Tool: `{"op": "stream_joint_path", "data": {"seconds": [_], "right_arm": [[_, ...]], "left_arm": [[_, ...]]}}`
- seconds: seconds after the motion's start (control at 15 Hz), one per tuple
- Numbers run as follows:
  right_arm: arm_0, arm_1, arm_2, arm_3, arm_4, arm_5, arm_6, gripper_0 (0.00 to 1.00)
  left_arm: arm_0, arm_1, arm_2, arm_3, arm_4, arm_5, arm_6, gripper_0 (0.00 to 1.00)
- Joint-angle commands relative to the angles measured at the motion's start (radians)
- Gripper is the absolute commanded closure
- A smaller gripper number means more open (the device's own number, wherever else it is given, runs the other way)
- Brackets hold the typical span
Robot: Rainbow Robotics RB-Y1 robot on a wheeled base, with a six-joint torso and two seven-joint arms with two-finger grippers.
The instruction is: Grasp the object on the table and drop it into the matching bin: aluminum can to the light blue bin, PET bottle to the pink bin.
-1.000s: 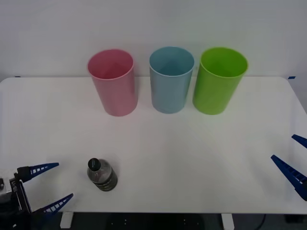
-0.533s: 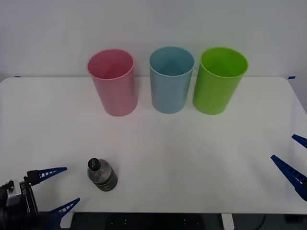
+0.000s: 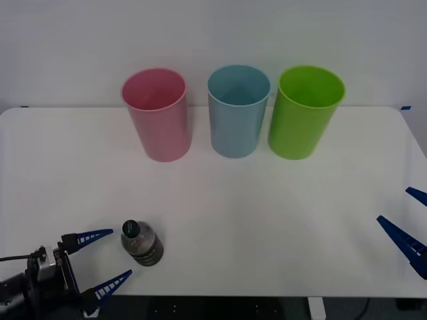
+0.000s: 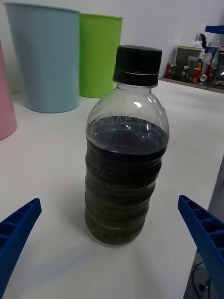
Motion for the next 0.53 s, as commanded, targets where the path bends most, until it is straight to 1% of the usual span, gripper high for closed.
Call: {"op": "stream_joint_path", "data": {"seconds": [0.07, 0.53], "right_arm": [[0.000, 0.000, 0.000, 0.000, 0.000, 0.000, 0.000, 0.00], [0.000, 0.000, 0.000, 0.000, 0.000, 0.000, 0.000, 0.00]], "left_arm": [[-0.012, -0.033, 0.000, 0.001, -0.025, 0.003, -0.004, 0.00], [-0.052, -0.081, 0.000, 0.014, -0.082, 0.003, -0.005, 0.00]]}}
